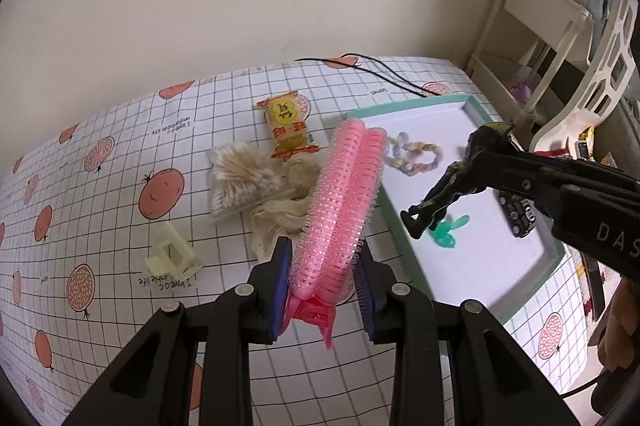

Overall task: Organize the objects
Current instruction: 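Carry the pink roller with left gripper while right gripper carries the black figure over the tray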

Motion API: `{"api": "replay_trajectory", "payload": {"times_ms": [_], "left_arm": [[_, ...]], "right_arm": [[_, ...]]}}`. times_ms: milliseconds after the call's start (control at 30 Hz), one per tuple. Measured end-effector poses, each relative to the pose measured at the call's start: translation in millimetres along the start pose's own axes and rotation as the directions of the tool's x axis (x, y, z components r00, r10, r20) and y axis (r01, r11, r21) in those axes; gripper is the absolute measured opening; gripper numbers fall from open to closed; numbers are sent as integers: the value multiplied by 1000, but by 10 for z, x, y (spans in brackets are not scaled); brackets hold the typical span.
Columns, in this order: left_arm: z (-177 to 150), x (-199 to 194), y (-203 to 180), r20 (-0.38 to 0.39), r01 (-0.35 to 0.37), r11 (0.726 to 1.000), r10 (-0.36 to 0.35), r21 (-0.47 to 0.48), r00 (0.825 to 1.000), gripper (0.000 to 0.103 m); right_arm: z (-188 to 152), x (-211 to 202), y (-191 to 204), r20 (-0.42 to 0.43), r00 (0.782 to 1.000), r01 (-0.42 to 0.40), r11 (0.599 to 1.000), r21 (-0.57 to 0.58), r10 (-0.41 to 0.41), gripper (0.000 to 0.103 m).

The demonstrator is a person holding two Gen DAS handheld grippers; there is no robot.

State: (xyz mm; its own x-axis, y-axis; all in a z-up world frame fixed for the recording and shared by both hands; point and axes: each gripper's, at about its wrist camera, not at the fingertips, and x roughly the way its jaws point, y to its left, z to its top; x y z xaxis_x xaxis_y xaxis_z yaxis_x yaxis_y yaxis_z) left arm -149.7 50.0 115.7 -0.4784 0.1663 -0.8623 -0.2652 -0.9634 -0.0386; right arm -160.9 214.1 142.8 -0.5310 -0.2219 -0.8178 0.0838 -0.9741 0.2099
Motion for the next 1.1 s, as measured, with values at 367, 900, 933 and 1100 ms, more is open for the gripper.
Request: {"api": "replay_trajectory", "payload": {"times_ms": [367,900,933,1100], "left_arm": [[93,-60,-403,20,35,999,-36,28,999,31],[137,115,-1044,-7,82,995,-82,53,997,31],[139,127,-1070,-10,84,995,-84,54,996,31],[133,217,-1211,-25,93,994,-92,57,995,32]], "right_arm": [[-21,-280,-408,21,998,59,997,47,-60,27],[-177,-453,-1061,-31,990,142,984,110,-139,27],[-194,-457,-1079,-35,989,146,983,109,-143,27],[-247,-452,-1191,-61,987,157,982,109,-151,27]]}}
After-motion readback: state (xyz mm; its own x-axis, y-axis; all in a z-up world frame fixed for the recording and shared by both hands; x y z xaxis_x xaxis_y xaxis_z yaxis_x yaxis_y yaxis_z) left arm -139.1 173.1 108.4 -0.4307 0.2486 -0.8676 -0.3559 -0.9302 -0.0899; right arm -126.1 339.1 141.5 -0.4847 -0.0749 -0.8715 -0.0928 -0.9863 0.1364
